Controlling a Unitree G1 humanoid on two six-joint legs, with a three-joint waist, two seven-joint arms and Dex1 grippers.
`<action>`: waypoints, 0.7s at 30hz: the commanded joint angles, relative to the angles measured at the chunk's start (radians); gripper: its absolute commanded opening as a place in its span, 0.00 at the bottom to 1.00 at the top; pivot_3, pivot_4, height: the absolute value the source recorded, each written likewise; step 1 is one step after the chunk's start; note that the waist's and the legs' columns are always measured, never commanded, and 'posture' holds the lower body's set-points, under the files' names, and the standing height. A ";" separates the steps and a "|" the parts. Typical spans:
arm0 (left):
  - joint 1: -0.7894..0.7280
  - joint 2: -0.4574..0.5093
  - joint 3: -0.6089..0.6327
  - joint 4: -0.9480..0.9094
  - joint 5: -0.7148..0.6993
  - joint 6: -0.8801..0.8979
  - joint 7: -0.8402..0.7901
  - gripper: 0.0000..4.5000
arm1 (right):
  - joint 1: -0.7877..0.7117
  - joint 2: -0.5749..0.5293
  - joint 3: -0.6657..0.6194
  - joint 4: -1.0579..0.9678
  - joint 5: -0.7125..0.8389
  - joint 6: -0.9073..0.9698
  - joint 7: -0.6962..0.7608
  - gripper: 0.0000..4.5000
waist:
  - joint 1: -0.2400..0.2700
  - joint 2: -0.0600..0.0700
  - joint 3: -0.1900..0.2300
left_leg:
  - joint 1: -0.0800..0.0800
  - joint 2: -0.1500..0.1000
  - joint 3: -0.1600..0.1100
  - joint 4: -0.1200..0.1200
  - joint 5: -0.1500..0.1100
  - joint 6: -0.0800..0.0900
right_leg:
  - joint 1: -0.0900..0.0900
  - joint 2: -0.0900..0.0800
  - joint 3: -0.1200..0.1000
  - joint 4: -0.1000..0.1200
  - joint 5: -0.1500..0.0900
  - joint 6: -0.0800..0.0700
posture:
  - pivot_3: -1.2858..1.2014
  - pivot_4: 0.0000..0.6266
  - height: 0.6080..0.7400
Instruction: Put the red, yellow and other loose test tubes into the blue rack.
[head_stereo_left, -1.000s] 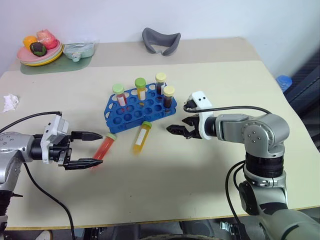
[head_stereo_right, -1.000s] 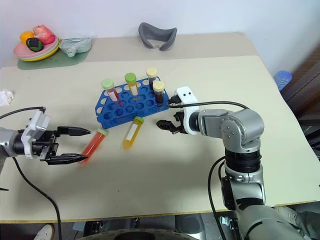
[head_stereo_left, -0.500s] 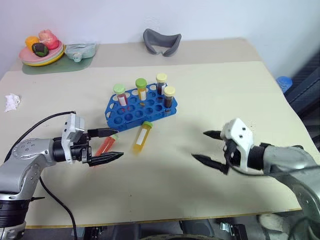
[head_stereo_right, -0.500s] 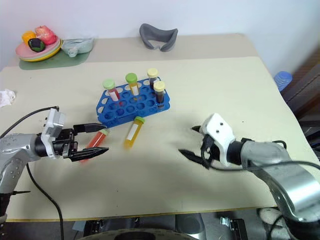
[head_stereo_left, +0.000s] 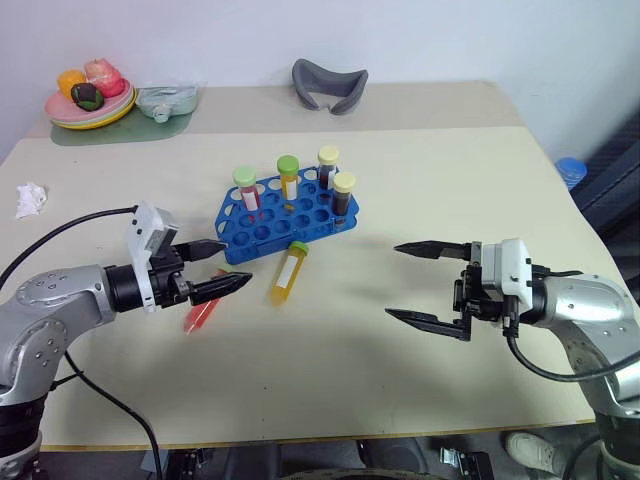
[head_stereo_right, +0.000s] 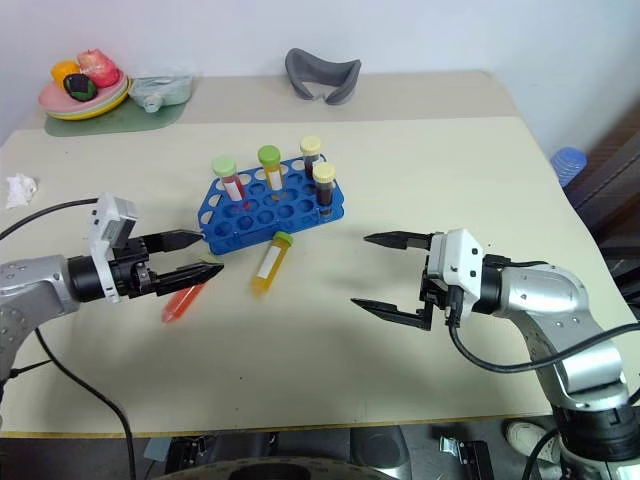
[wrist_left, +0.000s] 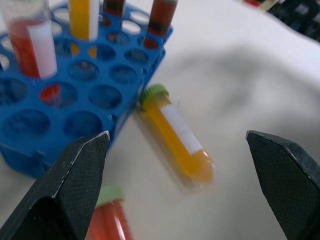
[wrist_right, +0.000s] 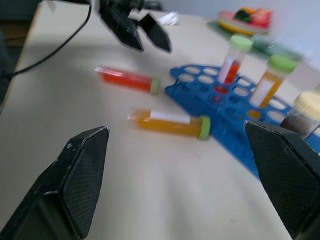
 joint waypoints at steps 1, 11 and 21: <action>-0.033 0.029 0.034 -0.072 -0.086 0.068 0.044 1.00 | -0.027 -0.014 0.029 0.064 -0.007 -0.038 0.060 0.98 | 0.001 0.000 0.000 | 0.000 0.000 0.000 0.000 0.000 0.000 | 0.000 0.000 0.000 0.000 0.000 0.000 | 0.52 0.24 1.00; -0.405 0.012 -0.164 -0.131 -0.055 0.465 0.402 1.00 | -0.142 0.022 0.091 0.245 -0.049 -0.098 0.099 0.98 | 0.014 -0.001 0.001 | 0.000 -0.001 0.000 0.002 0.000 0.000 | 0.001 0.000 0.000 0.000 0.000 0.000 | 0.52 0.24 1.00; -0.683 -0.056 -0.361 0.315 -0.510 0.657 0.673 1.00 | -0.131 0.020 0.083 0.198 -0.052 -0.094 0.069 0.98 | 0.015 0.000 0.001 | -0.001 -0.001 -0.001 0.002 0.000 -0.001 | -0.002 0.000 0.000 0.002 0.000 0.000 | 0.52 0.24 1.00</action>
